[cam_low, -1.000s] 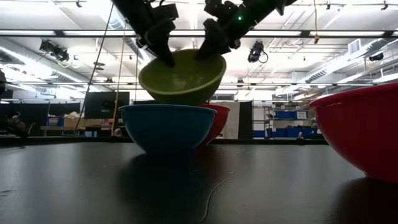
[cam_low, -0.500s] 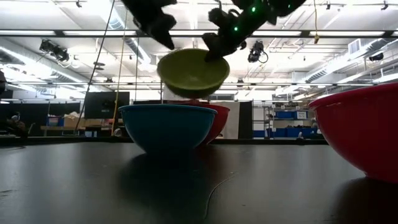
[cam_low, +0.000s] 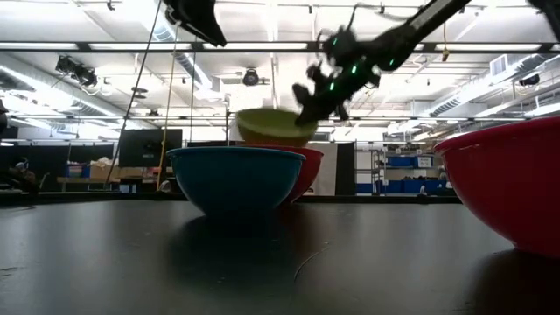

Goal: Nest bowls inside each other
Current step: Stack the green bowl on top of the orange bowl, then stack the blue bowl on top of the green bowl

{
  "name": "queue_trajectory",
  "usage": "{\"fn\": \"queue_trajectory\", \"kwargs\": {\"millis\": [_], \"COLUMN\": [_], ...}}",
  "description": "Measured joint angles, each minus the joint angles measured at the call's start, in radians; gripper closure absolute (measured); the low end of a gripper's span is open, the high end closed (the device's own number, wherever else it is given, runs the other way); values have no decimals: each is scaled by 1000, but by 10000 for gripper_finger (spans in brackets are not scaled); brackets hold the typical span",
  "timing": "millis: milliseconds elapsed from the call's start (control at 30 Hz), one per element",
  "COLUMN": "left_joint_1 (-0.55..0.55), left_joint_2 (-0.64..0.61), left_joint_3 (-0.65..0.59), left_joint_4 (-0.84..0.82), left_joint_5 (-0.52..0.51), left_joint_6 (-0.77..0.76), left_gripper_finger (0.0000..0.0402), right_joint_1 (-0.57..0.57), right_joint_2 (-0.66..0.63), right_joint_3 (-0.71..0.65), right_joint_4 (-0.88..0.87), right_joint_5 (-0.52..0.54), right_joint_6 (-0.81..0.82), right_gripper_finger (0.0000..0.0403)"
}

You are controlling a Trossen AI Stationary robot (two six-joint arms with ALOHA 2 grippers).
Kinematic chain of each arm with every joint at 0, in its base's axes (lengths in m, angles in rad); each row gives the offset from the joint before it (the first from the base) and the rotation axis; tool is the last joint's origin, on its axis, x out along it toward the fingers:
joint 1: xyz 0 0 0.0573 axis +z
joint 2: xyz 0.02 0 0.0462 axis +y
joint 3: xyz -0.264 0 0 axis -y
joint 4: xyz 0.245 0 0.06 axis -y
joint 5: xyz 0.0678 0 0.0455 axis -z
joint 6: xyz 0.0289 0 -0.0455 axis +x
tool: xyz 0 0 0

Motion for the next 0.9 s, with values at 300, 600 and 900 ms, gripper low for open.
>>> {"fn": "queue_trajectory", "kwargs": {"millis": [300, 600, 900], "left_joint_1": [68, 83, 85], "left_joint_2": [60, 89, 92], "left_joint_3": [-1, -1, -28], "left_joint_4": [20, 62, 23], "left_joint_5": [109, 112, 136], "left_joint_6": [69, 74, 61], "left_gripper_finger": [186, 186, 186], "right_joint_1": [-8, 4, 63], "right_joint_2": [113, 18, 11], "right_joint_3": [53, 55, 56], "right_joint_4": [-82, -123, -77], "right_joint_5": [-65, -69, -47], "right_joint_6": [120, 221, 269], "right_gripper_finger": [329, 219, 202]}}
